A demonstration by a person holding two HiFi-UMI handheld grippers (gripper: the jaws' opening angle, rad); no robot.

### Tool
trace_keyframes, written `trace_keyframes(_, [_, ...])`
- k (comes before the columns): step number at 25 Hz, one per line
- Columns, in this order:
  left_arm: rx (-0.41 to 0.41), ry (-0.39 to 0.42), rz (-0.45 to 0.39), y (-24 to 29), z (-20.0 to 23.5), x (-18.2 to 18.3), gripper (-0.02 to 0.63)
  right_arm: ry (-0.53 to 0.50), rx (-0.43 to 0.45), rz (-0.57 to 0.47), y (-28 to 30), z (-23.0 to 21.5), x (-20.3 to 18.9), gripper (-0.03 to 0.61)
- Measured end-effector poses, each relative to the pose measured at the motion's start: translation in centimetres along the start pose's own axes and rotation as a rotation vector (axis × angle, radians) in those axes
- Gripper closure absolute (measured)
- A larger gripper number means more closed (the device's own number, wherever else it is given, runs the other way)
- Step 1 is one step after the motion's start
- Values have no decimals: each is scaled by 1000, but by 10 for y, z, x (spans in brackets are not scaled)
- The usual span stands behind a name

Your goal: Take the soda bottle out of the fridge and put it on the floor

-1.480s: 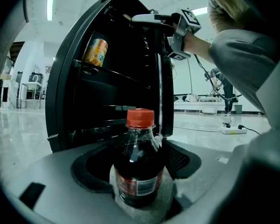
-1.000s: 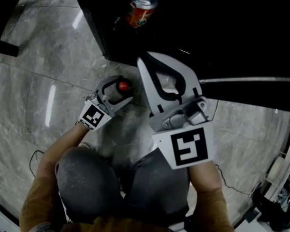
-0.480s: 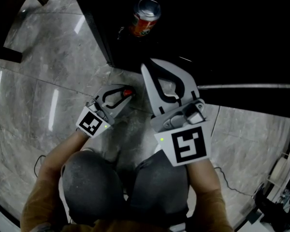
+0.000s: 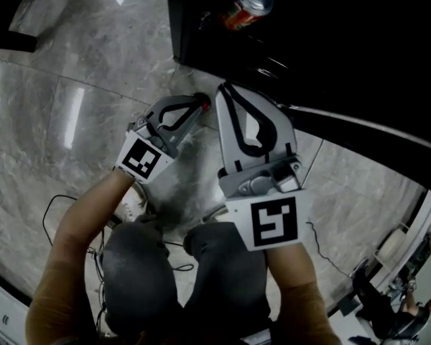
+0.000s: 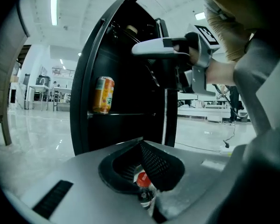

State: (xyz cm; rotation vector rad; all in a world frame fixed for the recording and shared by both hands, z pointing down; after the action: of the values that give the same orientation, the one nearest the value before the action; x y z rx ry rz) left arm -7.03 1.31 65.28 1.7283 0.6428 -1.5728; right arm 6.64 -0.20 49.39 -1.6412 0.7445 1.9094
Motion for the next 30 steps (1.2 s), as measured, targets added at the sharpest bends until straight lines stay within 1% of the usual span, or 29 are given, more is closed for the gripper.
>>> trace_keyframes(3, [41, -54, 4, -11, 0, 29, 614, 38, 8, 60, -6, 10, 12, 575])
trace_keyframes(5, [54, -76, 22, -20, -4, 46, 614, 63, 24, 93, -13, 16, 26, 575])
trace_keyframes(7, [55, -75, 42, -27, -12, 65, 614, 78, 44, 122, -21, 21, 41, 575])
trace_keyframes(9, [63, -63, 43, -33, -18, 85, 614, 81, 47, 141, -27, 19, 56, 575])
trace_keyframes(12, [85, -70, 41, -41, -23, 114, 614, 97, 27, 149, -34, 16, 79, 575])
trace_keyframes(15, [83, -74, 51, -46, -30, 142, 614, 119, 16, 149, -42, 19, 104, 575])
trace_keyframes(19, [80, -76, 50, -55, -40, 183, 614, 130, 55, 174, -52, 23, 138, 575])
trace_keyframes(21, [80, -79, 45, -59, -43, 206, 614, 136, 56, 182, -55, 19, 154, 575])
trace_keyframes(26, [101, -114, 37, -73, -39, 256, 614, 156, 23, 168, -59, 12, 200, 575])
trace_keyframes(30, [136, -139, 4, -82, -32, 302, 614, 193, -25, 144, -67, -1, 245, 575])
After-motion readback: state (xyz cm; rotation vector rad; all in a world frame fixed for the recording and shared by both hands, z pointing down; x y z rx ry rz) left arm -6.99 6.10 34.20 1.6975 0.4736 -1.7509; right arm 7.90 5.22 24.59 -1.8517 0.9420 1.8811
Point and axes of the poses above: the fingertips, and each gripper's own axes: y forward along the fingers, z to its left, x out of its top, the point moved 10 cm from there along -y, backward along the fingers, and after that the axes turned 3 degrees about -z, right-handed, at the moved point
